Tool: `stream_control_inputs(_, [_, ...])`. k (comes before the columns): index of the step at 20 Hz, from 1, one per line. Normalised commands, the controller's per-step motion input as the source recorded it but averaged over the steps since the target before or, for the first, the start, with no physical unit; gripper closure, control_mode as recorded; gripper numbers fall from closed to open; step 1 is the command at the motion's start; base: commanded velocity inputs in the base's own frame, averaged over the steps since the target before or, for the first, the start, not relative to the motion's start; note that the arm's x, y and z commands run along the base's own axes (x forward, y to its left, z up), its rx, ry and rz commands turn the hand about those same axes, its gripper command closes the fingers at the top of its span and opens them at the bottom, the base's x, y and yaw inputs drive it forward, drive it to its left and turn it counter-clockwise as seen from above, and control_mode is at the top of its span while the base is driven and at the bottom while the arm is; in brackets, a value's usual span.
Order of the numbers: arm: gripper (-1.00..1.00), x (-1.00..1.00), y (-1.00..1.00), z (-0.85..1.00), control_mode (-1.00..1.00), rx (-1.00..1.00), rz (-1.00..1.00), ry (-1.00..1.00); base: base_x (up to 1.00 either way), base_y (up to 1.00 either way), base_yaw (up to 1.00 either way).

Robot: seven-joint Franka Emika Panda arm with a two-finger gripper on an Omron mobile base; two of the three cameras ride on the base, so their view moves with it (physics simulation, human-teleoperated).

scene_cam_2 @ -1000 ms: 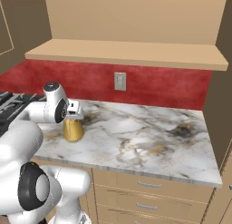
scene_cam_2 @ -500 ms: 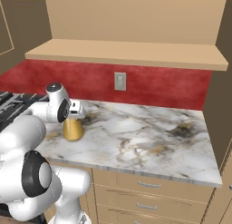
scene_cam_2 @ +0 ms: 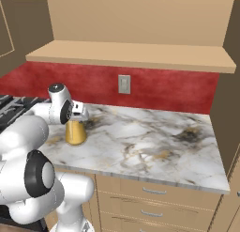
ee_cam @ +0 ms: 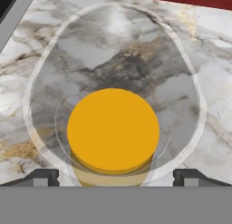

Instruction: There is a tray on the dining counter. Grab the cup, mug, and pitcher and place them on the tray. The pitcher may be placed next to the tray if it cannot fit the tray.

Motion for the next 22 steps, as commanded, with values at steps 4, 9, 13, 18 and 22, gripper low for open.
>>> stream_control_inputs(4, [-1.0,0.0,0.0,0.0,-1.0,0.0,0.0,0.0,0.0,0.0,0.0])
stream_control_inputs(9, [-1.0,0.0,0.0,0.0,-1.0,0.0,0.0,0.0,0.0,0.0,0.0])
stream_control_inputs(13, [-1.0,0.0,0.0,0.0,-1.0,0.0,0.0,0.0,0.0,0.0,0.0])
stream_control_inputs(18, [1.0,0.0,0.0,0.0,-1.0,0.0,0.0,0.0,0.0,0.0,0.0])
stream_control_inputs(22, [1.0,0.0,0.0,0.0,-1.0,0.0,0.0,0.0,0.0,0.0,0.0])
